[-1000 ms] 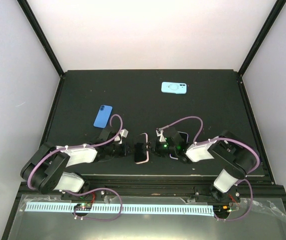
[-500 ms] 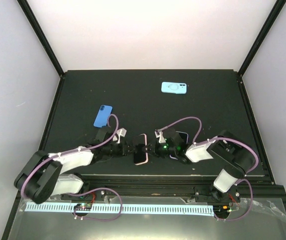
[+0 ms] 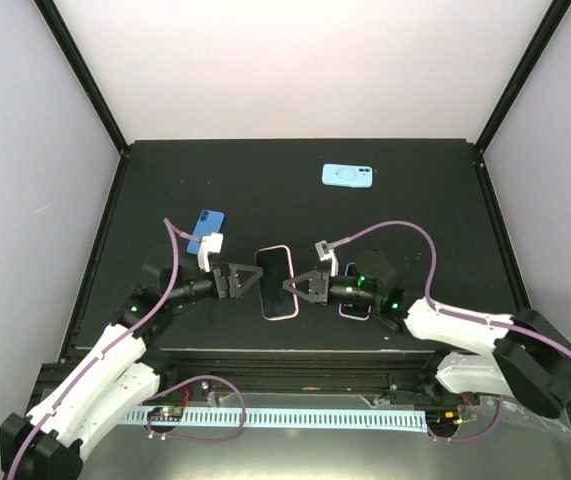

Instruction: Put the phone into the phone case

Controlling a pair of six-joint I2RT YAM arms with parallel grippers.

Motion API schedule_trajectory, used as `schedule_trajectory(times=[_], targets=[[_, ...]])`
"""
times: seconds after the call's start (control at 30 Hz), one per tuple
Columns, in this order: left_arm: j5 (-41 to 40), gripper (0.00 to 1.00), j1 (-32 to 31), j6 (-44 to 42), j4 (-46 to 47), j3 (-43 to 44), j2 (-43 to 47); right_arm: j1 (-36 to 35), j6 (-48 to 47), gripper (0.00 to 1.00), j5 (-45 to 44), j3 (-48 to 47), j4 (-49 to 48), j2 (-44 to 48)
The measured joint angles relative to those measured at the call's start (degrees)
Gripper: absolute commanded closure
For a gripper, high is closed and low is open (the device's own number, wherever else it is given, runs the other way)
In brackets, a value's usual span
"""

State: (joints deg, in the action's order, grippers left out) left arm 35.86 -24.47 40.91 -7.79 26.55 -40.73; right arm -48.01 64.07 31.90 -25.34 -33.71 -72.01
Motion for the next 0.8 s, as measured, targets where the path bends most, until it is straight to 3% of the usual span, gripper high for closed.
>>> schedule_trajectory(times=[0.13, 0.4, 0.53, 0.8], targets=[[4.7, 0.18, 0.2, 3.8, 2.8, -0.3, 4.9, -0.2, -0.3, 0.97, 2.1, 1.1, -1.1, 6.8], [14.4, 0.26, 0.2, 17.6, 21.7, -4.5, 7.6, -1.2, 1.3, 0.97, 6.2, 5.8, -7.1, 16.1], [17.0, 0.39, 0.2, 22.2, 29.6, -5.0, 6.9, -1.5, 1.9, 0.97, 6.4, 5.8, -8.0, 17.4], [18.5, 0.42, 0.2, 25.9, 36.7, -5.5, 3.0, -2.3, 2.9, 0.97, 6.8, 5.9, -10.1, 16.1]])
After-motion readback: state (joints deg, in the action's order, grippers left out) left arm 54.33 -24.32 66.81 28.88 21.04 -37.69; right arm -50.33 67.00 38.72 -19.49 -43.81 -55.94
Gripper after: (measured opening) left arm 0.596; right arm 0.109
